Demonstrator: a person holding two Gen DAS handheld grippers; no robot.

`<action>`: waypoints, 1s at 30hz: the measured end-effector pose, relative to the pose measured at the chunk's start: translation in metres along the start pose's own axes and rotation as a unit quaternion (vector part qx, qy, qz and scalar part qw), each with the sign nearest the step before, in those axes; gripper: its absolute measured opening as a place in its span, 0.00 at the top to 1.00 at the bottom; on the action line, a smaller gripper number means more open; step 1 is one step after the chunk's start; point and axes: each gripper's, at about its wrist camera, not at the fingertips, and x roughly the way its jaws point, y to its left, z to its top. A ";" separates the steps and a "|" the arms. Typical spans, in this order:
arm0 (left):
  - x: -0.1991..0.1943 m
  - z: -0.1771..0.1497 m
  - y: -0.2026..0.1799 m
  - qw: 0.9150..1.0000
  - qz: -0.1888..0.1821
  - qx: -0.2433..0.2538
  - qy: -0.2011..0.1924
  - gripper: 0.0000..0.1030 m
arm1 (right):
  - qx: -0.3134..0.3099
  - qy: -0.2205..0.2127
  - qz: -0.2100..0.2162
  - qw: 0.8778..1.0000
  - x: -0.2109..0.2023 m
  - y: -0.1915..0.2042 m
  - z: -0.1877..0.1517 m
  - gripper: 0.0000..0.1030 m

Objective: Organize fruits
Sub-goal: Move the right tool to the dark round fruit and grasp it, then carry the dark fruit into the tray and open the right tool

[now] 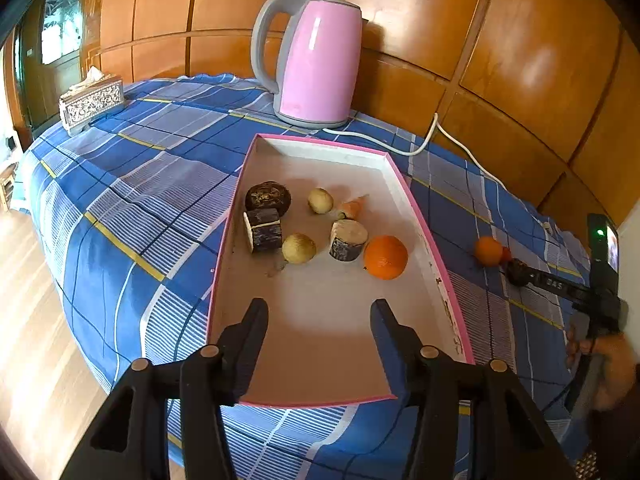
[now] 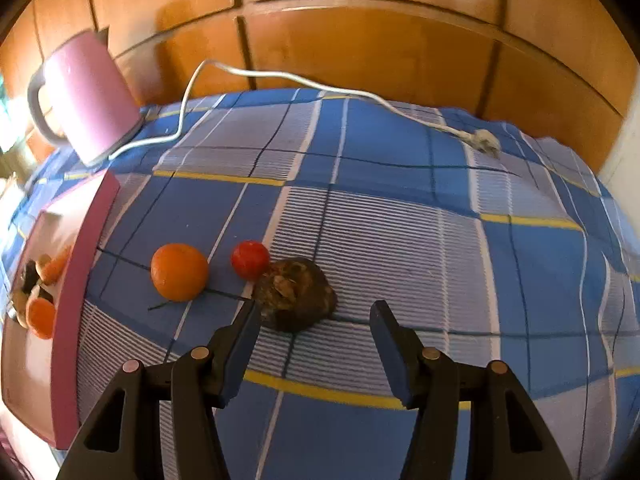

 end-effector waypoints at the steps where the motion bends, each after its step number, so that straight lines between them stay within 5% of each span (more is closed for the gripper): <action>1: 0.000 0.000 -0.001 1.000 0.000 0.001 0.002 0.46 | -0.008 0.001 -0.001 1.000 0.003 0.002 0.002 0.44; 12: 0.001 0.001 -0.012 1.000 -0.002 0.021 0.006 0.45 | -0.049 0.015 0.004 0.999 0.023 0.014 0.006 0.49; 30: 0.006 0.003 -0.043 0.997 -0.019 0.069 0.012 0.45 | 0.006 0.005 0.020 1.000 -0.002 -0.018 -0.016 0.49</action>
